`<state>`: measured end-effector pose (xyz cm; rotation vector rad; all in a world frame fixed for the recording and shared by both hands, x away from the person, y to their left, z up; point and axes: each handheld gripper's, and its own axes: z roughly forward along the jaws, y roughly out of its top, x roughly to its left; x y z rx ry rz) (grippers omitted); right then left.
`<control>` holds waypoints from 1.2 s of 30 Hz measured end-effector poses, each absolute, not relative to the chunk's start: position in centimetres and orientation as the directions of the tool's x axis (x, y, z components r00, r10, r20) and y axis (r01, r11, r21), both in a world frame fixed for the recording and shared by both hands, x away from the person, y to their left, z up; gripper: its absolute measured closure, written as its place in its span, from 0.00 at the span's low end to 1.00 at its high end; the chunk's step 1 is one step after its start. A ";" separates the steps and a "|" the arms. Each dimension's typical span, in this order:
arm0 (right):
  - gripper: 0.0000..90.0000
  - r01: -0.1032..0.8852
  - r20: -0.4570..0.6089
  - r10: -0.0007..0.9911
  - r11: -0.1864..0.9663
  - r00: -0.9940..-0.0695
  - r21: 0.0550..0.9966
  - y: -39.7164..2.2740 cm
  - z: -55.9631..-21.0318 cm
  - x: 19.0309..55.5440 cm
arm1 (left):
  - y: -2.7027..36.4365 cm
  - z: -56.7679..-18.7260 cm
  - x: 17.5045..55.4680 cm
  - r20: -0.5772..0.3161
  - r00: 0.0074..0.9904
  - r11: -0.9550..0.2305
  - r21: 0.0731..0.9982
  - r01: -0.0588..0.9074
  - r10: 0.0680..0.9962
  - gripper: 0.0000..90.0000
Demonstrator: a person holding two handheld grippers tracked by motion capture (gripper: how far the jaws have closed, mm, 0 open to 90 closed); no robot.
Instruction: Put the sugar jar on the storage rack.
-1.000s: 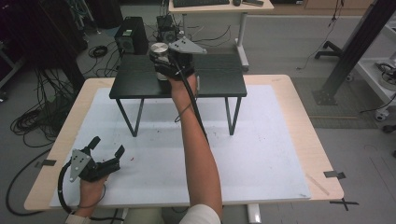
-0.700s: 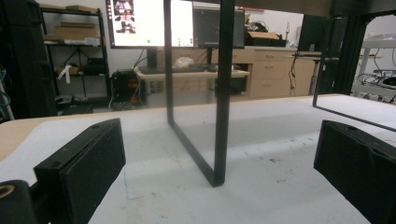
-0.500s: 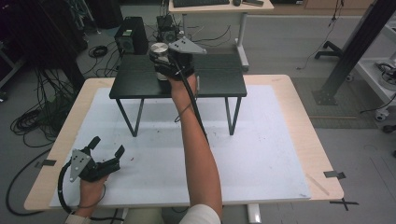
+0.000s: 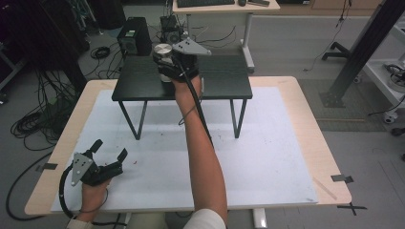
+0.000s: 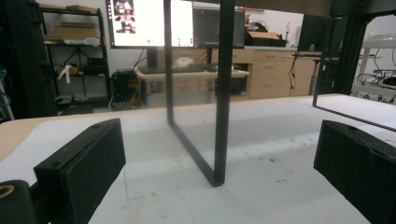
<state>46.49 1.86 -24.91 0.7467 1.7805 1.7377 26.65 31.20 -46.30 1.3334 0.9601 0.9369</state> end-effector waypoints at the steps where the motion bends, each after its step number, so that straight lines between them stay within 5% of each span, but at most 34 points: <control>1: 0.47 0.020 0.002 0.712 0.016 -0.702 1.000 1.9 -24.9 46.5 | 31.2 -46.3 26.7 -0.023 0.339 0.024 1.000 0.001 0.941 0.03; 16: 0.46 0.015 -0.002 0.713 0.018 -0.701 1.000 1.9 -24.9 46.5 | 31.2 -46.3 26.7 -0.023 0.339 0.025 1.000 0.001 0.941 0.03; 36: 0.07 -0.061 -0.032 0.765 -0.010 -0.643 0.998 0.9 -24.0 45.5 | 31.2 -46.3 26.7 -0.024 0.339 0.025 1.000 0.001 0.941 0.03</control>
